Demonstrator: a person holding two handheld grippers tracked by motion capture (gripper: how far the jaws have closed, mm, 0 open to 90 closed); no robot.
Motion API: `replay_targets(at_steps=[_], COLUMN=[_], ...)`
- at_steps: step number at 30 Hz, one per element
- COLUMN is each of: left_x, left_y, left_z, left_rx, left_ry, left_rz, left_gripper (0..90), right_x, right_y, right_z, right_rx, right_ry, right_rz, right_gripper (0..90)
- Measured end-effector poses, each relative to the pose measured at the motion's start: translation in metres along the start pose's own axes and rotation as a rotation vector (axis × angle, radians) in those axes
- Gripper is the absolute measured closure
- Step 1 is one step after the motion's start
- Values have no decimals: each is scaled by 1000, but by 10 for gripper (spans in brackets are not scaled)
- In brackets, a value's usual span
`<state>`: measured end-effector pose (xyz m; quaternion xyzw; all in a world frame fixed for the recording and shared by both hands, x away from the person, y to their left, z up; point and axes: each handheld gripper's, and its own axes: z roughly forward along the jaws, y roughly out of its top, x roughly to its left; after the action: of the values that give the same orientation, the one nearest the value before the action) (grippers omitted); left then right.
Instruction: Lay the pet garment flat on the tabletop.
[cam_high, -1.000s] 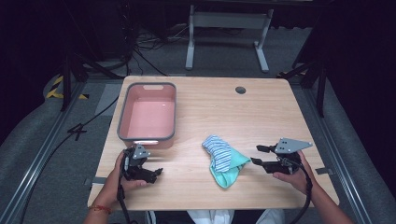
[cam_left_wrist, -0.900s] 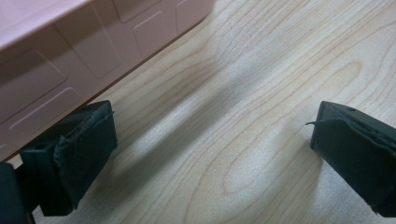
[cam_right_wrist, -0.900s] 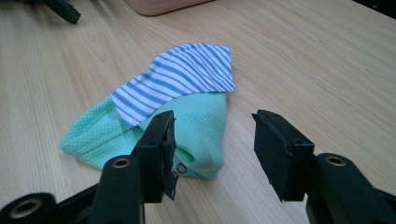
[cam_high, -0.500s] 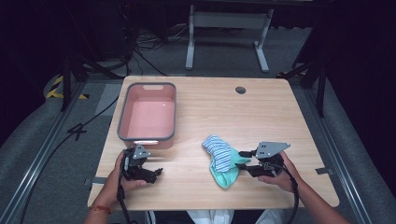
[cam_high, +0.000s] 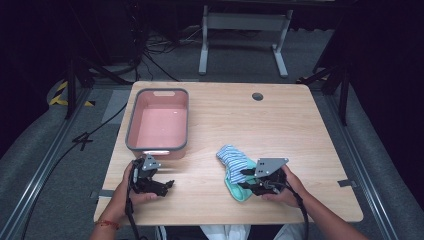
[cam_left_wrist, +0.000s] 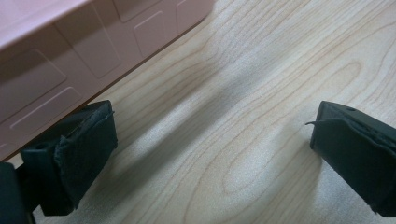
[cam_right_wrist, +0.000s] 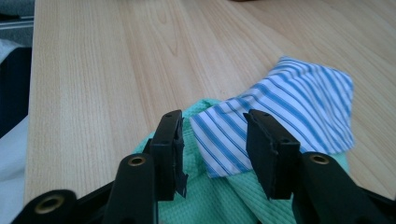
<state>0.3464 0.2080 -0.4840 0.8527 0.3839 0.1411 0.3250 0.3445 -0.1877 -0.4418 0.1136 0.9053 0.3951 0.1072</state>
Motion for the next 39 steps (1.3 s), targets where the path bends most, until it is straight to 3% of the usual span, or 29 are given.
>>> replay_targets(at_steps=[4,8,16,20,21,23,27,33,36,39], left_x=[0,0,0,-1,-2,-2,-6,-15,-25,-34], left_y=[0,0,0,0,-1,-1,0,5,15,25], left_z=[0,0,0,0,-1,-2,-3,-4,-4,0], left_rx=[0,0,-2,-2,-3,-5,-2,-3,-37,-34], left_ry=[0,0,0,3,6,6,4,7,-1,-12], left_rz=[0,0,-1,-2,-11,6,-6,34,66,111], left_gripper=[12,12,13,15,19,36,83,224,246,255], right_x=[2,0,1,-1,-1,-3,0,-3,-4,-5], right_y=[1,-3,-6,-8,-8,-9,-9,-8,-7,-5], right_z=[10,21,33,35,34,33,30,23,17,11], right_rx=[21,20,44,51,51,47,49,33,18,4], right_ry=[7,-15,-17,-30,-33,-35,-61,-57,-59,-62], right_rz=[-19,-4,-6,3,5,15,-26,-21,-21,-16], right_gripper=[580,582,594,672,734,785,857,859,859,859])
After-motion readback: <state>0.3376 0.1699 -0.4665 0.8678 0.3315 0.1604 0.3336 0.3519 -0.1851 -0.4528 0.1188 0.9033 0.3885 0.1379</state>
